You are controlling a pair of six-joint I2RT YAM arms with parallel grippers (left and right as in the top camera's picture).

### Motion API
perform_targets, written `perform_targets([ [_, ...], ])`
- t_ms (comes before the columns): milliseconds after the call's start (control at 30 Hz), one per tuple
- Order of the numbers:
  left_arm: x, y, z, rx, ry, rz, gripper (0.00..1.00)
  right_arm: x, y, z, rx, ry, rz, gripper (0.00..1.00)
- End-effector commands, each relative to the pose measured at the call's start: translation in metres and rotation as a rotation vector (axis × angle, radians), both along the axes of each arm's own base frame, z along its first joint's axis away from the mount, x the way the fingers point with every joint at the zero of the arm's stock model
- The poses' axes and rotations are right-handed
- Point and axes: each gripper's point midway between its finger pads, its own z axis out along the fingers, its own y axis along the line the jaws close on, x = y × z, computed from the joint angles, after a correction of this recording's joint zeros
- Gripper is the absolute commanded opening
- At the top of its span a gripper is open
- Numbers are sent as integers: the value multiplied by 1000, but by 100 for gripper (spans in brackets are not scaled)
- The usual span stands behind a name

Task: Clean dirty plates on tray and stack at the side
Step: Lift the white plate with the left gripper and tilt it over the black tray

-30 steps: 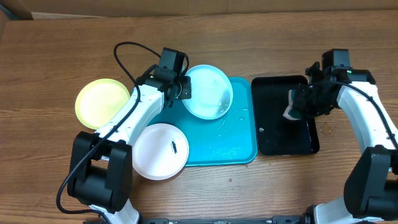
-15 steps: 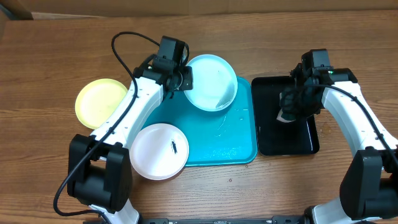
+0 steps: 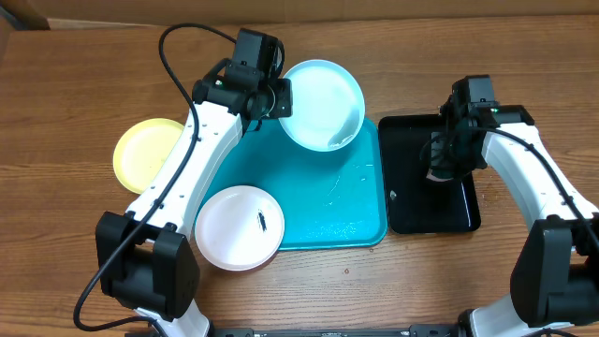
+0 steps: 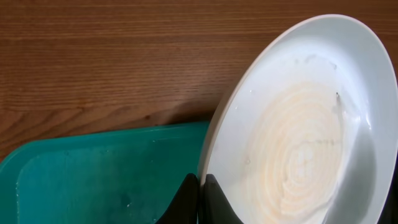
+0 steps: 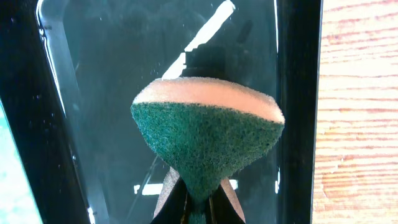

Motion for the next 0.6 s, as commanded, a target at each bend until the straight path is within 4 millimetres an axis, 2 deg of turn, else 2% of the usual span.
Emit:
perform_targets([
  [0, 3, -18, 28, -30, -61, -53, 4, 22, -8, 27, -4, -75, -21, 4],
  [167, -5, -47, 32, -39, -79, -115, 4, 38, -47, 52, 12, -138, -189, 9],
  [400, -14, -98, 45, -24, -176, -192, 4, 36, -103, 55, 8, -168, -333, 23],
  [567, -23, -127, 51, 16, -242, -220, 4, 38, -137, 59, -3, -213, -414, 23],
])
